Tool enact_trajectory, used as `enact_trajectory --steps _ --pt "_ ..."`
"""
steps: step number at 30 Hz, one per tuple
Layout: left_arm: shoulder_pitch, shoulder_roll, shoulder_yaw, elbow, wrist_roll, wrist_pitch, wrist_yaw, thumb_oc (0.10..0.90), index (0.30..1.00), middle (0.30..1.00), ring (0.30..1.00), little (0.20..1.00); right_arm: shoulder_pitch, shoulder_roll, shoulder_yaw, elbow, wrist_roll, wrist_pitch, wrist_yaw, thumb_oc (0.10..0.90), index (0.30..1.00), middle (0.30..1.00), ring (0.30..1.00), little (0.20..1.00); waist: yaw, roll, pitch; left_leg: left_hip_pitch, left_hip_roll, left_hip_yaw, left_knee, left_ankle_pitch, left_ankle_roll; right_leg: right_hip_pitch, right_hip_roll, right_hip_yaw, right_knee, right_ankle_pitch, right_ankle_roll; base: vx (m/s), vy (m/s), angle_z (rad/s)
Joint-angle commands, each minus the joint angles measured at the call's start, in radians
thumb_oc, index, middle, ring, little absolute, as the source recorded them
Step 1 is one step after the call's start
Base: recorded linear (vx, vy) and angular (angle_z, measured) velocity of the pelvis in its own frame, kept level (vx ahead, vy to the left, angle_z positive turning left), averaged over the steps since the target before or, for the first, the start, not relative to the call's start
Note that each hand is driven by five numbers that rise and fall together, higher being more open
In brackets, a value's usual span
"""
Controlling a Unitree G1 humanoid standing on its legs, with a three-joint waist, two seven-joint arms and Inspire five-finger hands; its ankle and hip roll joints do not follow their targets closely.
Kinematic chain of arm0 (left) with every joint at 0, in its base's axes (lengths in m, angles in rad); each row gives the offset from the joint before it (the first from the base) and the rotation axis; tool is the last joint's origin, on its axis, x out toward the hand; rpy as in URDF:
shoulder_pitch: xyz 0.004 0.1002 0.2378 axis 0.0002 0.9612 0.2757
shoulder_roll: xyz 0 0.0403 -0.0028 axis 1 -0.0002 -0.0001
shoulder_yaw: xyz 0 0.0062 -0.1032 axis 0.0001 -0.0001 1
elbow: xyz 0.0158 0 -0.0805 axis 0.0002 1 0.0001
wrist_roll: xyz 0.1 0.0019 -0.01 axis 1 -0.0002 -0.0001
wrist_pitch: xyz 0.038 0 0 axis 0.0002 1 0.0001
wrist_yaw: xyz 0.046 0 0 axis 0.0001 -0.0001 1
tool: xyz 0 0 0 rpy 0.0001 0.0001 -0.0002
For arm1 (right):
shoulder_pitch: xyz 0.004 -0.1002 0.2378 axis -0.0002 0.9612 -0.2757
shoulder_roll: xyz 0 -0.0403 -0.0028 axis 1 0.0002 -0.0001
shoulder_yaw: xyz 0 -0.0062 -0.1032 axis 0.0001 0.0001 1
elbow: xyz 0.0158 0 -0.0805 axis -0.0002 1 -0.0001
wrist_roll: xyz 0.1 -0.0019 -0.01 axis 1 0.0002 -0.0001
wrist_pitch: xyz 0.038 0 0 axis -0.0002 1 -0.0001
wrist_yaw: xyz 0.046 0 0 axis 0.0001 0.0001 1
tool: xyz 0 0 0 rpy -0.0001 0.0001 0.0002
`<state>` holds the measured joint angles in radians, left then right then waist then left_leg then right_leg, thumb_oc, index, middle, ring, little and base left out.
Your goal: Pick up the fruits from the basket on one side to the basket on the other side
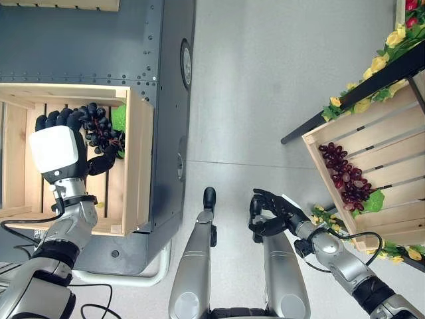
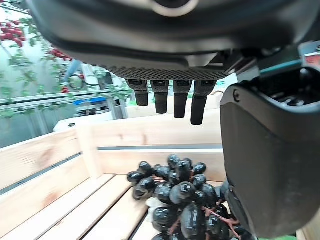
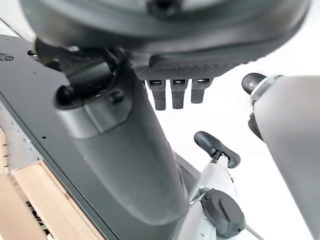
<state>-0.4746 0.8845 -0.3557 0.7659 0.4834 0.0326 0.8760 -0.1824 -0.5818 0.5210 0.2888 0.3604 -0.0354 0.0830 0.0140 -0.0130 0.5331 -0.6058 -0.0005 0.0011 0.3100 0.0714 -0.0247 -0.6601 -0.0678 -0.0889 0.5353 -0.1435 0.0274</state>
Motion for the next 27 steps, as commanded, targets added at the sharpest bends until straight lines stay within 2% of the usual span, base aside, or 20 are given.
enact_trajectory --steps 1,6,12,13,17,23,27 --pt "-0.047 0.123 0.031 0.014 0.042 0.02 0.015 0.8 0.9 0.9 0.9 0.9 0.041 -0.025 -0.007 -0.111 -0.014 -0.04 -0.025 0.8 0.9 0.9 0.9 0.9 -0.026 0.03 -0.013 -0.013 -0.065 0.059 0.066 -0.093 0.031 0.039 0.063 -0.024 -0.032 0.016 -0.012 0.0 0.0 0.0" --pt "-0.044 0.139 0.014 0.0 0.065 0.021 -0.018 0.8 0.9 0.9 0.9 0.9 0.043 -0.042 -0.017 -0.122 -0.035 -0.047 -0.017 0.8 0.9 0.9 0.9 0.9 -0.027 0.031 -0.013 -0.026 -0.066 0.059 0.066 -0.092 0.028 0.031 0.063 -0.024 -0.038 0.017 -0.011 0.0 0.0 0.0" --pt "-0.052 0.156 -0.008 0.031 0.06 0.057 -0.108 0.8 0.9 0.9 0.9 0.9 0.035 -0.052 -0.02 -0.121 -0.045 -0.048 -0.026 0.8 0.9 0.9 0.9 0.9 -0.026 0.031 -0.013 -0.04 -0.065 0.06 0.079 -0.095 0.027 0.024 0.062 -0.031 -0.031 0.01 -0.014 0.0 0.0 0.0" --pt "-0.072 0.158 -0.029 0.059 0.043 0.088 -0.206 0.8 0.9 0.9 0.9 0.9 0.032 -0.054 -0.019 -0.119 -0.047 -0.047 -0.029 0.8 0.9 0.9 0.9 0.9 -0.028 0.027 -0.013 -0.045 -0.063 0.064 0.081 -0.096 0.027 0.021 0.061 -0.034 -0.029 0.009 -0.014 0.0 0.0 0.0" --pt "-0.105 0.141 -0.06 0.093 -0.007 0.115 -0.299 0.8 0.9 0.9 0.9 0.9 0.011 -0.05 -0.019 -0.123 -0.034 -0.036 -0.061 0.8 0.9 0.9 0.9 0.9 -0.029 0.016 -0.013 -0.051 -0.063 0.068 0.085 -0.099 0.03 0.016 0.065 -0.037 -0.026 0.009 -0.014 0.0 0.0 0.0" --pt "-0.159 0.133 -0.067 0.19 -0.087 0.112 -0.38 0.8 0.9 0.9 0.9 0.9 -0.002 -0.047 -0.019 -0.118 -0.05 -0.047 -0.099 0.8 0.9 0.9 0.9 0.9 -0.037 -0.001 -0.013 -0.051 -0.064 0.078 0.099 -0.111 0.037 0.014 0.066 -0.037 -0.019 0.008 -0.012 0.0 0.005 0.0" --pt "-0.181 0.125 -0.065 0.219 -0.082 0.104 -0.406 0.8 0.9 0.9 0.9 0.9 -0.015 -0.043 -0.018 -0.115 -0.048 -0.046 -0.109 0.8 0.9 0.9 0.9 0.9 -0.039 -0.007 -0.013 -0.049 -0.064 0.084 0.097 -0.111 0.038 0.015 0.066 -0.036 -0.022 0.012 -0.009 0.0 0.0 0.0"
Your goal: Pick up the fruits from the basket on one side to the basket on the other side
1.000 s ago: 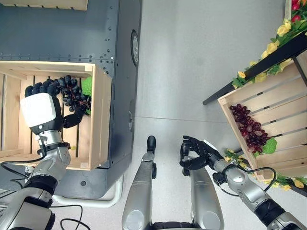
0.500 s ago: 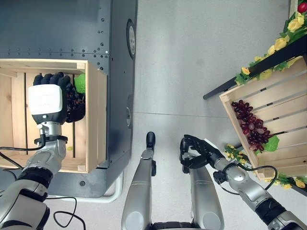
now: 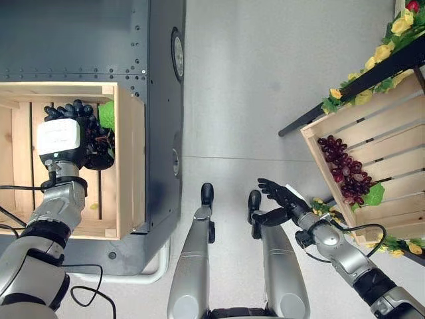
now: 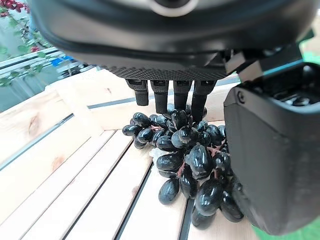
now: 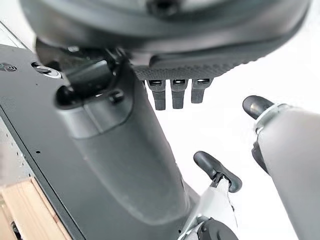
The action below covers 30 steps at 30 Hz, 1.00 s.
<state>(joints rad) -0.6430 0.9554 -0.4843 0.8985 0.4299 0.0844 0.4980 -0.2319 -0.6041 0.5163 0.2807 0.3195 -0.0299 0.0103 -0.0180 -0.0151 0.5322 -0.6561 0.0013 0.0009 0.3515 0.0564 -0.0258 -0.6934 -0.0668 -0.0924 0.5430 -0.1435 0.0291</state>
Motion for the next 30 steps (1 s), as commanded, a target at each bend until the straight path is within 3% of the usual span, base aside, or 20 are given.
enact_trajectory --steps 1,12,13,14,15,25,30 --pt "-0.027 0.057 0.056 0.101 -0.028 0.042 -0.029 0.8 0.9 0.9 0.9 0.9 0.028 -0.02 -0.011 -0.105 -0.008 -0.053 -0.042 0.8 0.9 0.9 0.9 0.9 -0.007 -0.008 -0.012 0.001 -0.064 0.086 0.054 -0.096 0.04 0.045 0.065 -0.032 -0.029 0.014 -0.011 0.0 0.0 0.0" --pt "-0.097 0.061 -0.003 0.128 0.008 0.045 -0.021 0.8 0.9 0.9 0.9 0.9 0.01 -0.017 0.009 -0.101 -0.003 -0.062 -0.064 0.8 0.9 0.9 0.9 0.9 -0.012 -0.025 -0.012 0.0 -0.063 0.088 0.041 -0.096 0.046 0.044 0.071 -0.035 -0.05 0.026 -0.006 0.0 0.0 0.0" --pt "-0.102 0.061 -0.006 0.123 0.002 0.05 -0.015 0.593 0.589 0.589 0.589 0.589 0.008 -0.017 0.01 -0.1 -0.002 -0.063 -0.069 0.8 0.9 0.9 0.9 0.9 -0.012 -0.026 -0.012 -0.002 -0.062 0.088 0.042 -0.096 0.045 0.043 0.071 -0.036 -0.05 0.027 -0.005 0.0 0.0 0.0" --pt "-0.105 0.062 -0.006 0.121 0.004 0.052 -0.019 0.467 0.401 0.401 0.401 0.401 0.011 -0.017 0.01 -0.099 -0.002 -0.067 -0.07 0.8 0.9 0.9 0.9 0.9 -0.012 -0.027 -0.012 -0.001 -0.062 0.088 0.041 -0.096 0.046 0.043 0.07 -0.037 -0.052 0.028 -0.005 0.0 0.0 0.0" --pt "-0.11 0.062 -0.012 0.117 0.009 0.053 -0.025 0.4 0.3 0.3 0.3 0.3 0.011 -0.019 0.008 -0.103 0.0 -0.067 -0.071 0.8 0.9 0.9 0.9 0.9 -0.013 -0.028 -0.012 -0.003 -0.062 0.087 0.041 -0.095 0.045 0.043 0.071 -0.037 -0.054 0.029 -0.005 0.0 0.0 0.0" --pt "-0.091 0.041 -0.007 0.052 0.044 0.049 0.0 0.4 0.3 0.3 0.3 0.3 0.03 -0.016 -0.005 -0.106 -0.009 -0.076 -0.08 0.8 0.9 0.9 0.9 0.9 -0.01 -0.029 -0.012 0.012 -0.066 0.084 0.033 -0.098 0.048 0.057 0.07 -0.038 -0.061 0.031 0.0 0.0 0.0 0.0" --pt "-0.064 0.039 0.011 -0.002 0.056 0.024 0.065 0.4 0.3 0.3 0.3 0.3 0.044 -0.019 -0.016 -0.116 -0.008 -0.076 -0.096 0.8 0.9 0.9 0.9 0.9 -0.005 -0.026 -0.012 0.025 -0.067 0.086 0.036 -0.106 0.052 0.068 0.068 -0.04 -0.059 0.028 0.002 0.0 0.0 0.0"
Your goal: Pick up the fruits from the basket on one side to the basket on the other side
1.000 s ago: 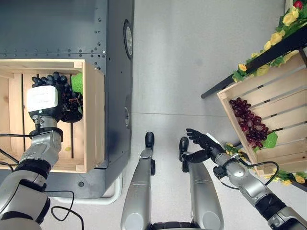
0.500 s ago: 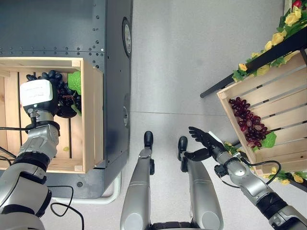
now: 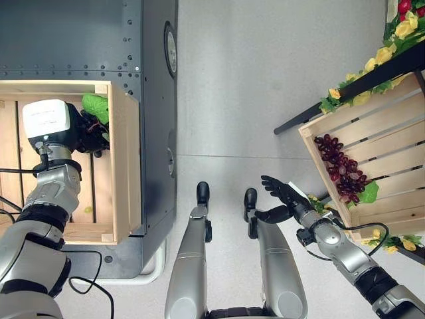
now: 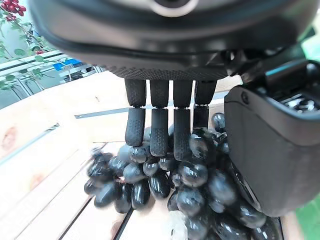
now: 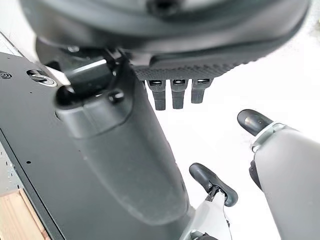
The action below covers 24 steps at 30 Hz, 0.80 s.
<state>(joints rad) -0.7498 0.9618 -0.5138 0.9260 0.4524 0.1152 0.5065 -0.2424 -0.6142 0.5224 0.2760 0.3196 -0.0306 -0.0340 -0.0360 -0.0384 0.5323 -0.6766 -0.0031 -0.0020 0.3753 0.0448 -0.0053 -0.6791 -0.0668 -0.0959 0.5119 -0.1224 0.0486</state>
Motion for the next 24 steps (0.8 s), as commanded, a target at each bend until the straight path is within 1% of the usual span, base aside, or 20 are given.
enact_trajectory --steps 1,6,9,11,14,16,19,24 --pt "0.052 0.033 0.048 -0.041 0.037 -0.012 0.064 0.4 0.3 0.3 0.3 0.3 0.06 -0.007 -0.027 -0.112 -0.013 -0.076 -0.048 0.8 0.9 0.9 0.9 0.9 0.014 -0.002 -0.012 0.048 -0.064 0.088 0.01 -0.094 0.031 0.055 0.069 -0.036 -0.028 0.007 -0.018 0.0 0.0 0.0" --pt "0.094 0.034 0.08 -0.091 0.051 -0.038 0.119 0.4 0.3 0.3 0.3 0.3 0.08 -0.011 -0.035 -0.119 -0.017 -0.08 -0.052 0.8 0.9 0.9 0.9 0.9 0.02 0.002 -0.012 0.062 -0.064 0.085 0.003 -0.092 0.029 0.067 0.066 -0.038 -0.032 0.007 -0.016 0.0 0.0 0.0" --pt "0.098 0.043 0.091 -0.101 0.047 -0.049 0.134 0.4 0.3 0.3 0.3 0.3 0.089 -0.011 -0.04 -0.122 -0.022 -0.081 -0.055 0.8 0.9 0.9 0.9 0.9 0.021 0.003 -0.012 0.065 -0.064 0.086 0.007 -0.097 0.03 0.071 0.064 -0.04 -0.029 0.002 -0.017 0.0 0.0 0.0" --pt "0.109 0.045 0.1 -0.122 0.046 -0.041 0.138 0.4 0.3 0.3 0.3 0.3 0.093 -0.013 -0.043 -0.126 -0.02 -0.08 -0.054 0.8 0.9 0.9 0.9 0.9 0.023 0.004 -0.012 0.068 -0.063 0.085 0.005 -0.096 0.031 0.072 0.063 -0.043 -0.023 -0.001 -0.018 0.0 0.0 0.0" --pt "0.132 0.044 0.119 -0.125 0.036 -0.047 0.161 0.4 0.3 0.3 0.3 0.3 0.101 -0.013 -0.046 -0.131 -0.025 -0.082 -0.051 0.8 0.9 0.9 0.9 0.9 0.026 0.007 -0.012 0.074 -0.063 0.084 0.002 -0.092 0.029 0.076 0.062 -0.044 -0.022 -0.002 -0.018 0.0 0.0 0.0" --pt "0.149 0.042 0.136 -0.134 0.037 -0.047 0.178 0.4 0.3 0.3 0.3 0.3 0.105 -0.012 -0.048 -0.133 -0.028 -0.082 -0.049 0.8 0.9 0.9 0.9 0.9 0.028 0.01 -0.012 0.077 -0.065 0.081 -0.001 -0.09 0.026 0.08 0.061 -0.045 -0.025 -0.002 -0.017 0.0 0.0 0.0" --pt "0.185 0.059 0.179 -0.174 0.034 -0.052 0.202 0.4 0.3 0.3 0.3 0.3 0.115 -0.007 -0.052 -0.139 -0.036 -0.081 -0.053 0.8 0.9 0.9 0.9 0.9 0.039 0.013 -0.012 0.087 -0.062 0.077 -0.01 -0.087 0.025 0.091 0.057 -0.052 -0.027 -0.009 -0.02 0.01 -0.043 0.05" --pt "0.253 0.07 0.24 -0.214 0.044 -0.053 0.241 0.4 0.3 0.3 0.3 0.3 0.126 0.003 -0.055 -0.138 -0.039 -0.088 -0.052 0.8 0.9 0.9 0.9 0.9 0.054 0.012 -0.012 0.089 -0.063 0.067 -0.012 -0.085 0.021 0.104 0.055 -0.065 -0.032 -0.015 -0.023 0.0 -0.046 0.09"
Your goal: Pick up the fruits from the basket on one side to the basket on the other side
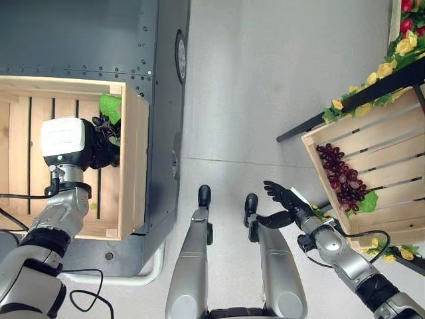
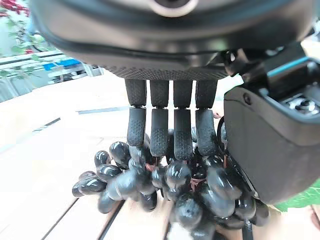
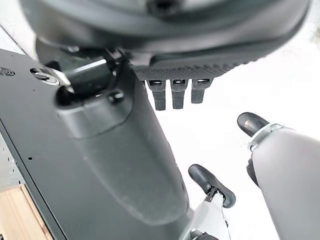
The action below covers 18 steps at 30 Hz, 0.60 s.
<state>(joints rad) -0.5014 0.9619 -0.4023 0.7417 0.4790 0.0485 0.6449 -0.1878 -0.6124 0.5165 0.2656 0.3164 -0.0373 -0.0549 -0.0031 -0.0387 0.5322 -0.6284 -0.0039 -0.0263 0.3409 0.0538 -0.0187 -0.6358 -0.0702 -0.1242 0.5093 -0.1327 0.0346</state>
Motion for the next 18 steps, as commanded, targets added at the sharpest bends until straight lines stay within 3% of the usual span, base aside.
enact_trajectory --steps 1,18 --pt "0.012 0.076 0.135 -0.038 0.012 0.017 0.102 0.4 0.3 0.3 0.3 0.3 0.071 0.003 -0.051 -0.125 -0.033 -0.083 -0.03 0.8 0.9 0.9 0.9 0.9 0.024 0.011 -0.012 0.043 -0.06 0.09 0.021 -0.095 0.037 0.061 0.058 -0.041 -0.022 -0.01 -0.012 0.0 -0.048 -0.01" --pt "0.123 0.086 0.211 -0.082 -0.004 0.019 0.101 0.4 0.3 0.3 0.3 0.3 0.08 0.032 -0.04 -0.109 -0.031 -0.097 -0.03 0.8 0.9 0.9 0.9 0.9 0.059 -0.003 -0.012 0.053 -0.058 0.062 0.024 -0.093 0.025 0.093 0.058 -0.068 -0.011 -0.033 -0.02 0.01 -0.035 0.04"
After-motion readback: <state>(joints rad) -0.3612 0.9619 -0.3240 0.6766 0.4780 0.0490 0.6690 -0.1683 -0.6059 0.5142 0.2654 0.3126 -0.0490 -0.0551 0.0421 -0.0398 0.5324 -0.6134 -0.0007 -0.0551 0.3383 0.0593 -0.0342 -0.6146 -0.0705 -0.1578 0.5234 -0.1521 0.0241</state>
